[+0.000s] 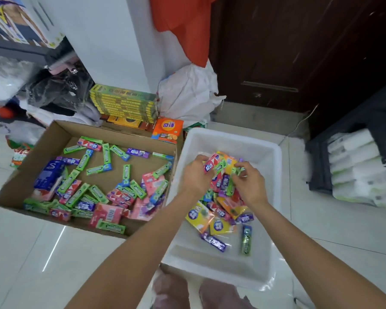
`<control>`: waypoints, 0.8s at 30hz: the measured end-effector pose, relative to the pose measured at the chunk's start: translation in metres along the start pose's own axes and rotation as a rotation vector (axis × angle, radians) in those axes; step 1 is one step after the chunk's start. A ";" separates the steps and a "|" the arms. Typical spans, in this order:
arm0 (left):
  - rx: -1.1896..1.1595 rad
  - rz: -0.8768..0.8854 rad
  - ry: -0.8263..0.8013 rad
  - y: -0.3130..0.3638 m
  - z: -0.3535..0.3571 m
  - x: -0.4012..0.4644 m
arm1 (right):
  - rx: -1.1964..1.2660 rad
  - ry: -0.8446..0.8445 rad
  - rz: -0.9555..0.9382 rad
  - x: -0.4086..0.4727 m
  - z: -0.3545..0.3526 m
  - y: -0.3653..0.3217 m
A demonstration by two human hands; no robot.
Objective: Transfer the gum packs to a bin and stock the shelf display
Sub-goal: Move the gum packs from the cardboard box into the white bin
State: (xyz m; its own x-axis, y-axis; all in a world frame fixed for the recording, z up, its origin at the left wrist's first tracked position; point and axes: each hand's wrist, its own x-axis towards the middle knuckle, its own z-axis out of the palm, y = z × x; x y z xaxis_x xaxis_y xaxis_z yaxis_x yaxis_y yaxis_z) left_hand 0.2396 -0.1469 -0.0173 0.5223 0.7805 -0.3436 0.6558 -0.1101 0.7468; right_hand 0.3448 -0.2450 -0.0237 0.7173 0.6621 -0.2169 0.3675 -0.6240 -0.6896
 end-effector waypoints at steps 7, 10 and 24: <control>0.124 -0.129 0.054 0.008 0.023 0.016 | -0.013 -0.168 0.009 0.015 -0.003 0.012; 0.136 -0.097 0.057 0.005 0.020 0.011 | 0.012 -0.191 -0.069 0.012 -0.004 0.004; 0.109 -0.090 0.376 -0.100 -0.131 -0.058 | 0.063 -0.403 -0.324 -0.028 0.084 -0.121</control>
State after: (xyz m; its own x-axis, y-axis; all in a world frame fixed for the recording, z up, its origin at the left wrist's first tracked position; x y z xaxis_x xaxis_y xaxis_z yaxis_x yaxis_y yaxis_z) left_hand 0.0724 -0.1008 0.0028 0.2381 0.9584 -0.1574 0.7545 -0.0805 0.6513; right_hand 0.2306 -0.1536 0.0077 0.2832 0.9322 -0.2252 0.4879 -0.3422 -0.8030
